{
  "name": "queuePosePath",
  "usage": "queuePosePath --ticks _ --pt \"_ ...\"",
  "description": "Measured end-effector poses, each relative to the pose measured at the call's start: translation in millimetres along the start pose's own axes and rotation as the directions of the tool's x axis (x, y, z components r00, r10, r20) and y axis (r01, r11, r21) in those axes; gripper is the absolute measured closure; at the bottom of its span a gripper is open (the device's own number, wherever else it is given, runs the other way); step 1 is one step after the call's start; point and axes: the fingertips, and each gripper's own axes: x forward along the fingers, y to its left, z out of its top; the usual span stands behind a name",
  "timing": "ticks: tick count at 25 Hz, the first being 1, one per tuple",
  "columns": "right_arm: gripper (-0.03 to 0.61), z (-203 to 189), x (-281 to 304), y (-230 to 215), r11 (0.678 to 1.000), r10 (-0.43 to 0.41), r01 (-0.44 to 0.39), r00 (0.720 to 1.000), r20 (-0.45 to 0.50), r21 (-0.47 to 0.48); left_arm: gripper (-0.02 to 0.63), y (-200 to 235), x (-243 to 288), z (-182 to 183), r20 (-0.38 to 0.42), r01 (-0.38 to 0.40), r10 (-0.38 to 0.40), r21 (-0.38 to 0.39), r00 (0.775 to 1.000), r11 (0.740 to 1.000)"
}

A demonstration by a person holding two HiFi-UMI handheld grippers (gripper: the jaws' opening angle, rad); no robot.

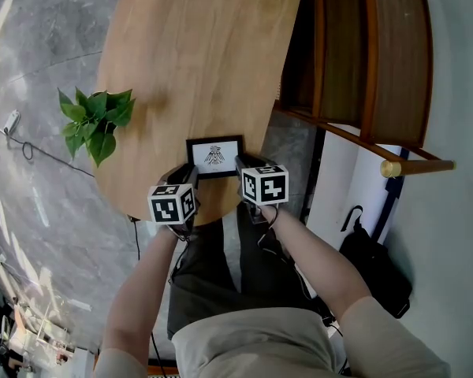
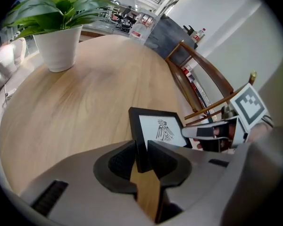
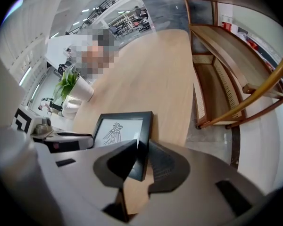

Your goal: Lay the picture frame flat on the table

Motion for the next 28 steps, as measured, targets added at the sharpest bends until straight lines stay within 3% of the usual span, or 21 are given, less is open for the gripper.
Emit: queuePosePath --ticks 4,10,14,21,28 --pt "0.518 -6 6 -4 0.999 -0.012 0.012 1.000 -0.009 -0.039 0.535 1 9 -11 -0.037 -0.017 0.016 -0.019 0.999 1.000" --pt "0.487 -6 6 -8 0.998 -0.027 0.028 1.000 0.007 -0.063 0.532 8 6 -10 -0.022 -0.044 0.042 -0.116 0.999 0.992" --pt "0.491 5 -12 -7 0.997 -0.030 0.032 0.999 0.033 -0.063 0.532 11 -15 0 0.014 -0.091 0.092 -0.092 0.996 0.992" --pt "0.532 60 -84 31 0.984 0.052 -0.023 0.986 0.160 -0.178 0.534 -25 -84 58 0.200 -0.073 0.081 -0.049 0.976 0.996" --pt "0.551 108 -176 82 0.958 0.113 -0.022 0.945 0.308 -0.285 0.563 -68 -188 120 0.413 -0.053 0.045 0.008 0.910 0.999"
